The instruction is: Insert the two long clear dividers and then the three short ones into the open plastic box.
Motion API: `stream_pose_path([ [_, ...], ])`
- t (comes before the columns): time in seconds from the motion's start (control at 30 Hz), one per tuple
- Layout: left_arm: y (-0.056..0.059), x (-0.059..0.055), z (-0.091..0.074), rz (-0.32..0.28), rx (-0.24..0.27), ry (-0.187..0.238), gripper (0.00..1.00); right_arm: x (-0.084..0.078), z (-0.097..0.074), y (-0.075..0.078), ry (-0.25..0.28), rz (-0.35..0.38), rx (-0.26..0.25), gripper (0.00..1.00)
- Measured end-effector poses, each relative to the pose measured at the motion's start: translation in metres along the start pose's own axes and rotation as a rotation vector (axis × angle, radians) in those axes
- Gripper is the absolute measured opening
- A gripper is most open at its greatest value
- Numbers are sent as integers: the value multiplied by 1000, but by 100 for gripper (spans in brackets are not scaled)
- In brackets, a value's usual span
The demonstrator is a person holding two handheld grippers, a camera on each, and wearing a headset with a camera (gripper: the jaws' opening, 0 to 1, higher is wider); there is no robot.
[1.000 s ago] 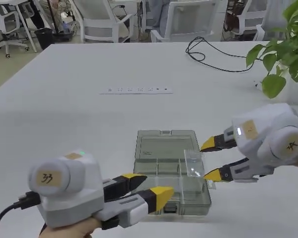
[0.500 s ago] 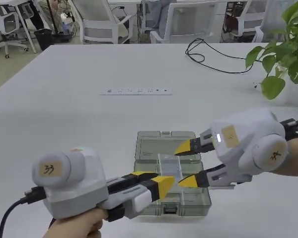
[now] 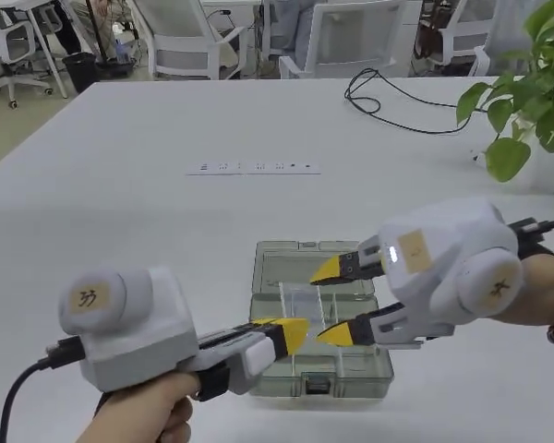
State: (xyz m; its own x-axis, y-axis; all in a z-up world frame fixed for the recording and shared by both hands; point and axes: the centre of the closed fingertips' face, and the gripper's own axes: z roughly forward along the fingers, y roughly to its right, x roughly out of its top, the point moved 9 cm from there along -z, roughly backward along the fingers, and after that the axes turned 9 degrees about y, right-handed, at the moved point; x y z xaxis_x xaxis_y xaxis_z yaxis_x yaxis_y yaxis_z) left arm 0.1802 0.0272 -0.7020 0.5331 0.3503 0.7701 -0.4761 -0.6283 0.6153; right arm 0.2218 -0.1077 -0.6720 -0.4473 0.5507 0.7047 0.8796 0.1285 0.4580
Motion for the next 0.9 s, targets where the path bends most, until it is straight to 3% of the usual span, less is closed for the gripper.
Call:
stream_pose_path([
  [0.13, 0, 0, 0, -64, 29, -13, 0, 0, 1, -1, -5, 8, -5, 32],
  [0.47, 2, 4, 1, -63, 48, -36, 0, 1, 0, 0, -6, 10, -21, 33],
  [0.5, 0, 3, 0, -14, 60, -56, 0, 1, 0, 0, -4, 13, -22, 31],
  [0.67, -1, 3, -1, 1, 63, -55, 0, 2, 2, -1, 13, 55, -15, 33],
  [0.87, -8, 0, -7, 188, 72, -103, 0, 5, 0, -2, 53, 130, 10, 33],
  [0.9, -7, 0, -8, 183, 67, -100, 0, 5, 0, -2, 59, 141, 16, 33],
])
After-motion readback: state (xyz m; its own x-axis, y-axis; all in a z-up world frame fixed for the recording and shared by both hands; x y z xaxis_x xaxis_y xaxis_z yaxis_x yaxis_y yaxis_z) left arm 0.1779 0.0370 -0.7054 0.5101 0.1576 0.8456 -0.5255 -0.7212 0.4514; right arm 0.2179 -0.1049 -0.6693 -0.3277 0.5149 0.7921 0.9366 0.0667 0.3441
